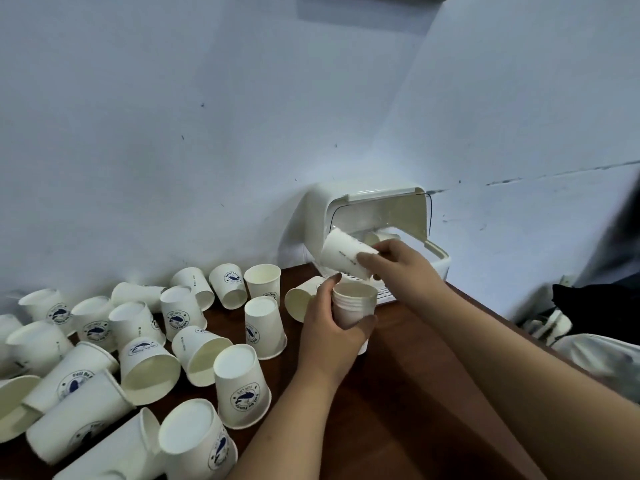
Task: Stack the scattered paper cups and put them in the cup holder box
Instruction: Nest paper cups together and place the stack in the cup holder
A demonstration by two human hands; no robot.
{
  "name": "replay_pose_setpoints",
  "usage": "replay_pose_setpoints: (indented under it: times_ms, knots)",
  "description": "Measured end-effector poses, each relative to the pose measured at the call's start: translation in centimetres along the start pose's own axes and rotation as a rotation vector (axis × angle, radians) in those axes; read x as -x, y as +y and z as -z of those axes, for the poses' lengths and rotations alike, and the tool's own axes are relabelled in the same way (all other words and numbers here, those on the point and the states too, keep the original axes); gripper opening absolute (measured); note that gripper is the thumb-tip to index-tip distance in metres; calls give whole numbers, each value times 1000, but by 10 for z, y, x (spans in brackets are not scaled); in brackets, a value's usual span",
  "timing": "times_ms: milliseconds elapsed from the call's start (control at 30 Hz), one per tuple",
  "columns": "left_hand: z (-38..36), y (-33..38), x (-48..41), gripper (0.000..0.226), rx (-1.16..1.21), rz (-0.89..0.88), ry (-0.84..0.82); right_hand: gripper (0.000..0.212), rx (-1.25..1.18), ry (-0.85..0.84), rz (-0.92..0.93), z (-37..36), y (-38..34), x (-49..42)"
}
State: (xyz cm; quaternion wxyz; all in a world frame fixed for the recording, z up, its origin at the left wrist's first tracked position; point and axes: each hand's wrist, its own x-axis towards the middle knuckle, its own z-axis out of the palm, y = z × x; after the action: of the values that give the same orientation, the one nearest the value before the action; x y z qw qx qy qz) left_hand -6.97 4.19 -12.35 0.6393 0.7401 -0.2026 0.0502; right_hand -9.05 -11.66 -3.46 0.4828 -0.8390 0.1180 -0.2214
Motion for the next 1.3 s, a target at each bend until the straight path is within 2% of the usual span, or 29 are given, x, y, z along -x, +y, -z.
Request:
replay_pose_setpoints:
  times_ms: [100,300,400,567,667,800,933,1033,1133,1200,1300]
  knots:
    - [2,4,2,91,39,28,-8,31,-34,-100,22,-1,2,21]
    - [4,4,3,101,53,2,-12,53,13,-147,67,9,1,29]
    - [5,2,3,102,49,4,0,48,-30,-156,111,15,-1,26]
    - [4,1,2,91,19,8,9,11,95,-156,122,7,7,15]
    - [4,-2,0,84,17,5,13,9,132,-208,105,4,13,7]
    - [2,-5,-3,84,31,-9,32,9,76,-86,20,4,9,-15]
    - [2,-10,-4,85,36,-29,39,28,438,-13,-8,1,9,-64]
    - [2,-11,-6,85,32,-40,52,44,720,-117,-126,-5,24,-112]
    - [2,-13,-6,84,18,-51,58,75,938,-245,-253,-18,76,-187]
    - [1,-16,-8,83,16,-59,67,77,993,-318,-265,-28,105,-223]
    - [1,-17,-8,82,16,-68,68,71,1014,-290,-293,-36,63,-182]
